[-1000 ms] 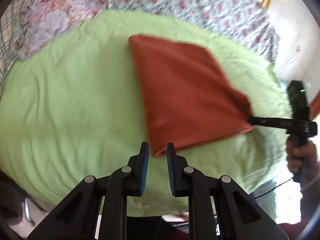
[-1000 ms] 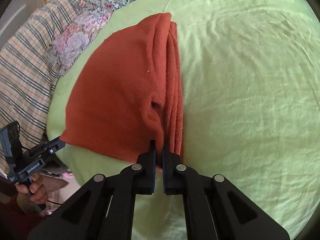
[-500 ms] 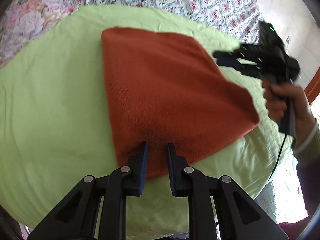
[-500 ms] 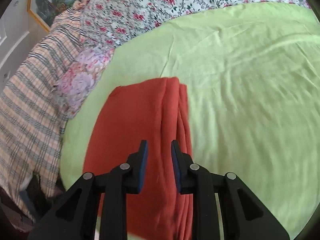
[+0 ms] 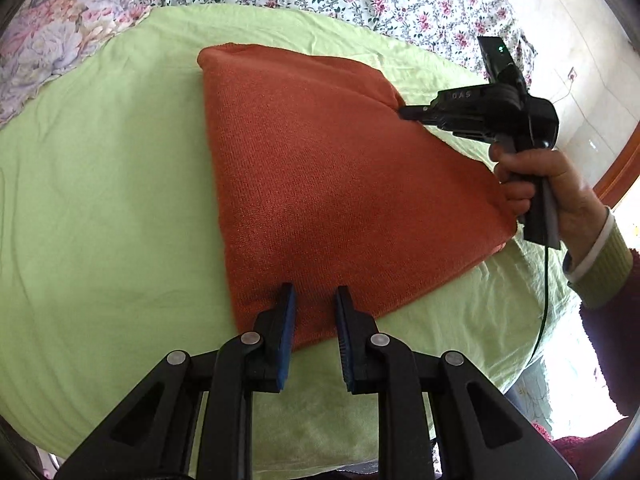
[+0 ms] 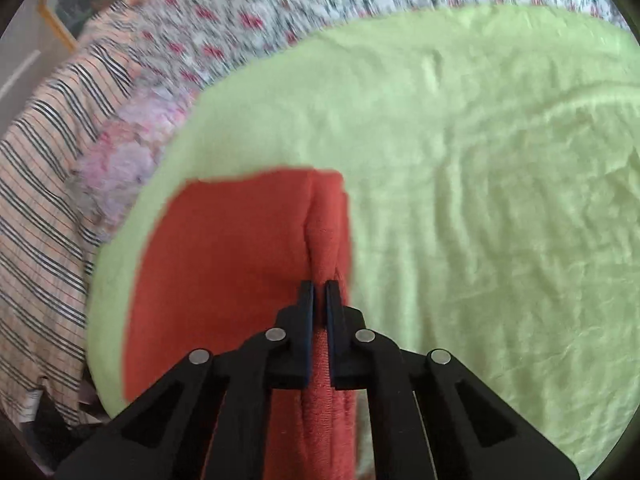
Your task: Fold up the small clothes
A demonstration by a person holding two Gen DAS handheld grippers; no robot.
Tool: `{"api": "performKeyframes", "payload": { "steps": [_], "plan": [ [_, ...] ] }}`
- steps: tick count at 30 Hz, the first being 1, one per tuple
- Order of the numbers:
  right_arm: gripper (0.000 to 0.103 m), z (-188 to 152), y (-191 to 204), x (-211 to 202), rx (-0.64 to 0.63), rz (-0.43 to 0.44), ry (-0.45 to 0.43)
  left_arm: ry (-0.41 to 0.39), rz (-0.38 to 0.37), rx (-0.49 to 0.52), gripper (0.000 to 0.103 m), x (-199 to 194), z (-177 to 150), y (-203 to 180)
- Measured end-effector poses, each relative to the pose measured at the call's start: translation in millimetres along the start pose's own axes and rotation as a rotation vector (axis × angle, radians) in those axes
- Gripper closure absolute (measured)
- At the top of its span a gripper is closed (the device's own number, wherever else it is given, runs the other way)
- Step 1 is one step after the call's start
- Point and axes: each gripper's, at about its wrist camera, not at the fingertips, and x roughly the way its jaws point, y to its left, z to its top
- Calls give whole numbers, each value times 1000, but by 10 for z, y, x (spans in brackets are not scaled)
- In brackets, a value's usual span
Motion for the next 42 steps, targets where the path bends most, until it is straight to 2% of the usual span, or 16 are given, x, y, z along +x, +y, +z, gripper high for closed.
{"api": "performKeyframes", "payload": {
  "steps": [3,6,9,11,13,15,16,18,23,28,32,35,42],
  "plan": [
    [97,15,0,-59,10,2,-10,5,-4,-6,84,26,27,8],
    [96,-30,73,-295,1,-33,-45,2,6,6,84,40,30,-1],
    [96,-182,239,-575,-11,71,-78,0,5,1,82,52,33,-31],
    [96,-394,364,-683,-53,95,-59,0,6,4,82,55,28,-41],
    [96,-645,369,-676,-67,66,-10,0,3,8,82,59,18,-48],
    [97,-857,274,-542,-79,-35,54,2,-3,12,82,56,-5,-50],
    [103,-955,200,-465,-86,-66,72,5,-8,14,82,58,-14,-55],
    [103,-1061,77,-438,-69,-51,47,6,-1,23,82,67,-23,-67],
    [103,-1078,101,-462,-82,-76,37,5,5,23,80,73,-41,-79],
    [103,-1120,80,-533,-46,-58,26,11,15,14,80,68,-36,-63],
    [103,-1184,154,-639,-39,-79,18,22,12,-6,76,5,-14,-54],
    [91,-1255,172,-766,-25,-86,19,24,13,-21,74,-85,-27,-42],
    [91,-1394,285,-1051,-40,-47,-22,15,46,-45,67,-300,-38,-20]
  ]
}}
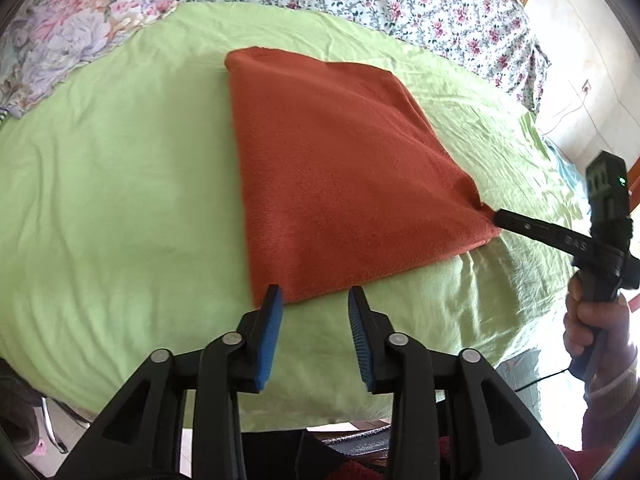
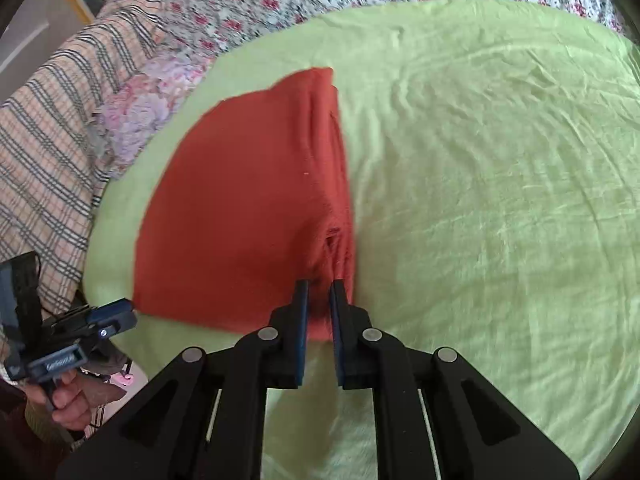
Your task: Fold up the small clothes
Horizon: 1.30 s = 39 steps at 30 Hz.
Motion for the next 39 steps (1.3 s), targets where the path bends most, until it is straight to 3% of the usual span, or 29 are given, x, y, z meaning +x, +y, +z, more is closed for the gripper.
{"api": "performKeyframes", "payload": {
  "steps": [6,12,21,23,28,39],
  "plan": [
    [91,-107,94,-151,-6,38,-8,2,33,13,62,-87,-24,-46],
    [91,-253,197,-207,-27,48,15,12,37,39,50,-127,-99,-129],
    [67,-463,305,-261,-66,33,52,8,97,103,31,-208,-297,-199],
    [55,-486,344,-277,-86,18,50,1,119,104,25,-236,-313,-174],
    [31,-481,427,-307,-134,-11,31,-23,172,95,23,-257,-245,-65],
    [21,-303,566,-177,-186,-32,26,-64,256,59,19,-286,17,-10]
  ]
}}
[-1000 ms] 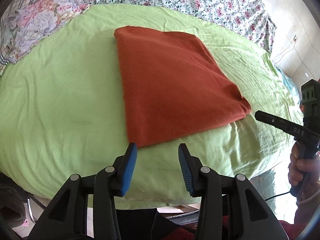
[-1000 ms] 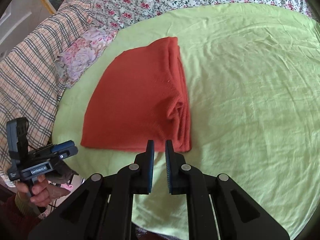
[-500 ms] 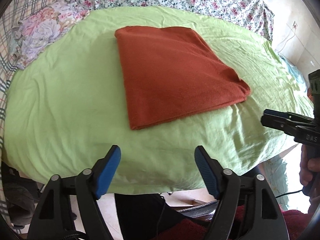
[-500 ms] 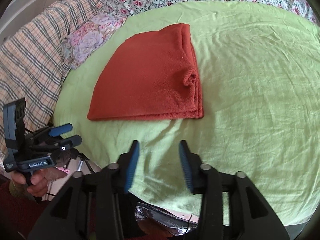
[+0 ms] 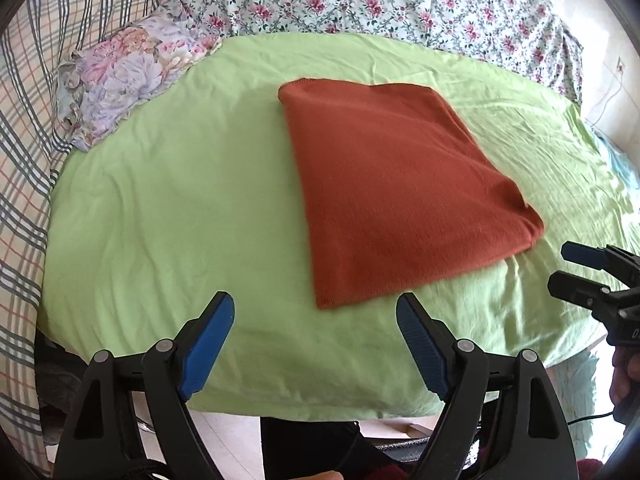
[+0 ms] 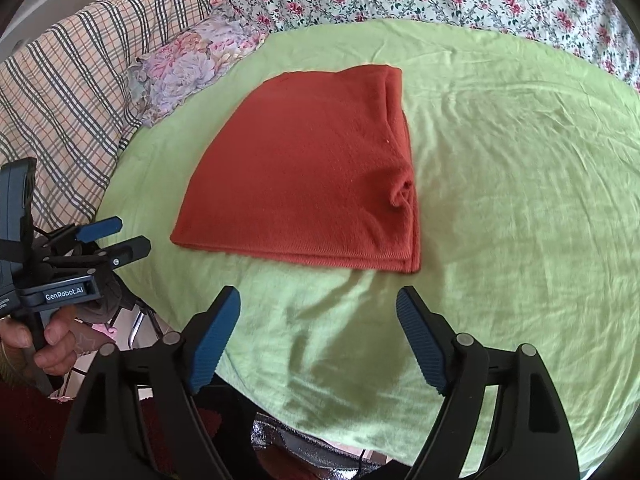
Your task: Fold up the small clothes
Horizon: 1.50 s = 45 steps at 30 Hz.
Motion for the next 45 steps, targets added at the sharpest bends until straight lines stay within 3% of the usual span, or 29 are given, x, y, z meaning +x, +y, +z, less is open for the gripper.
{"api": "performKeyframes", "payload": {
  "steps": [24,45],
  "plan": [
    [14,510,-80,224,-25,0,15,72,89,6,12,244,425,-18],
    [13,759,-33,357,-26,35,9,24,79,-28,10,264,648,-105]
  ]
}}
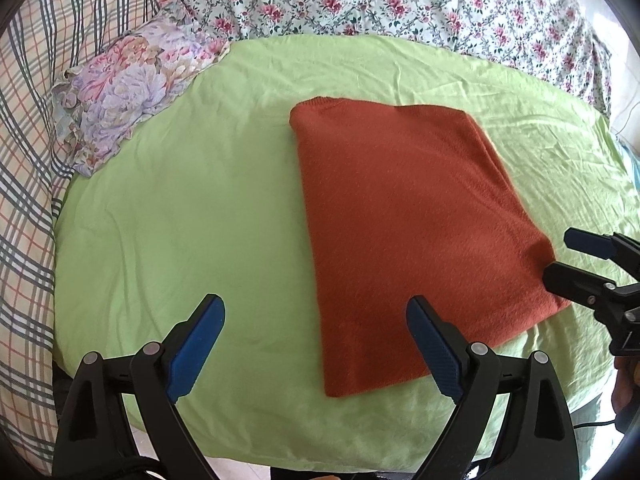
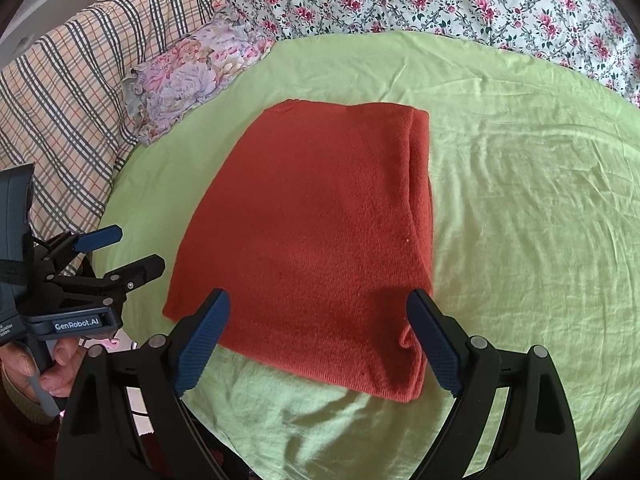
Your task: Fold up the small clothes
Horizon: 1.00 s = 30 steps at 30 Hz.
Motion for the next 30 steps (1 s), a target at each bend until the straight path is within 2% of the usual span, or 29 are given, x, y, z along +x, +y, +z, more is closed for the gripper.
{"api": "performKeyframes", "payload": {
  "steps": [11,14,16,18,20,22,24,28,30],
  "plan": [
    [13,133,-153,84,41,13,-22,-5,-19,-33,10,138,118,85],
    [13,274,-290,121,81,32,-55,3,-71,-64,10,276,242,184],
    [13,398,-407,187,108,35,-66,23,-152,-96,10,433,385,291],
    [21,527,-512,271,123,26,-71,36,-196,-120,10,607,536,390],
    [35,657,-614,389,136,15,-62,53,-217,-150,10,801,700,468],
    [43,788,-743,531,159,11,-50,73,-260,-186,10,1025,866,551],
    [47,901,-863,665,188,17,-44,94,-286,-224,10,1245,1002,626],
    [59,1054,-1002,922,236,49,-25,143,-386,-299,10,1702,1255,728],
    [67,1086,-1021,1014,241,60,-16,134,-382,-299,10,1821,1394,726]
  ]
}}
